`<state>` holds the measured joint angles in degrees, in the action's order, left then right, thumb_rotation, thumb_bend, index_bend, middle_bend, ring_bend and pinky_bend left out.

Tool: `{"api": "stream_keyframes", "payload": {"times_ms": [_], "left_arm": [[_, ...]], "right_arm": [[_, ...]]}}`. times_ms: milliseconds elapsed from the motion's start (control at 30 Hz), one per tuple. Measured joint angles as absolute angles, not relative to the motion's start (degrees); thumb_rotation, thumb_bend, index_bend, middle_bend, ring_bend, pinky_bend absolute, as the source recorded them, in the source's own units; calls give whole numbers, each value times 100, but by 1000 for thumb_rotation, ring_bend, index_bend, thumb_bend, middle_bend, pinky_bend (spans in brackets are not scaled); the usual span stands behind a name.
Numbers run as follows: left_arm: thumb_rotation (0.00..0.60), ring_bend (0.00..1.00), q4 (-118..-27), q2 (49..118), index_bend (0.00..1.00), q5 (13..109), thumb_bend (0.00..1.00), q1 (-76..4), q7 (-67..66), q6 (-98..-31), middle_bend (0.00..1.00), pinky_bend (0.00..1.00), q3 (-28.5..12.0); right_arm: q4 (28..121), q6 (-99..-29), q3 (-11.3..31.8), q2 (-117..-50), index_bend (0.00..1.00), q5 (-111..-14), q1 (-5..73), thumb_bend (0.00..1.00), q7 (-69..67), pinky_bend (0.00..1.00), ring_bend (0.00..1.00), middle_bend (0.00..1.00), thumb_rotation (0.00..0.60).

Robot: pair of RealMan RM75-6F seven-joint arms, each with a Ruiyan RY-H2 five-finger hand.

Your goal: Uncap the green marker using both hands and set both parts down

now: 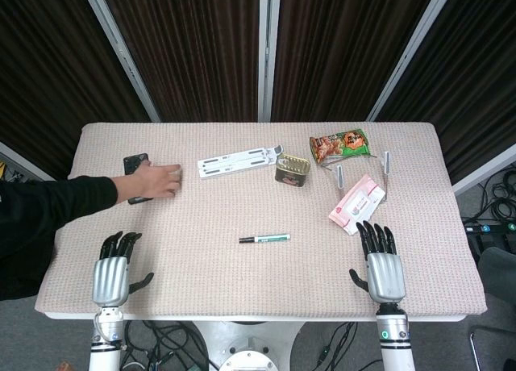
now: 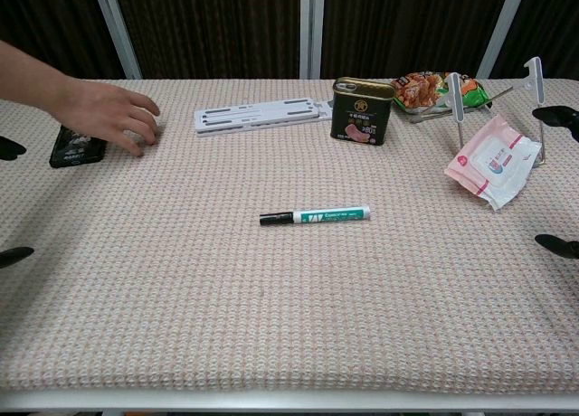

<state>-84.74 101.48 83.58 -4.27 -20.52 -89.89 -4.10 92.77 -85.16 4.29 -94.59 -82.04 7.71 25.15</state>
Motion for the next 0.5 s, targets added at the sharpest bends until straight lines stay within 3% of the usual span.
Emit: {"api": "stream_keyframes", "payload": {"times_ms": [500], "left_arm": [[600, 105, -9087, 9873, 196, 8372, 0, -455, -2245, -9030, 198, 126, -493]], "right_arm": [[9748, -8157, 552, -9246, 3, -7933, 954, 78, 3107, 0, 0, 93, 600]]}}
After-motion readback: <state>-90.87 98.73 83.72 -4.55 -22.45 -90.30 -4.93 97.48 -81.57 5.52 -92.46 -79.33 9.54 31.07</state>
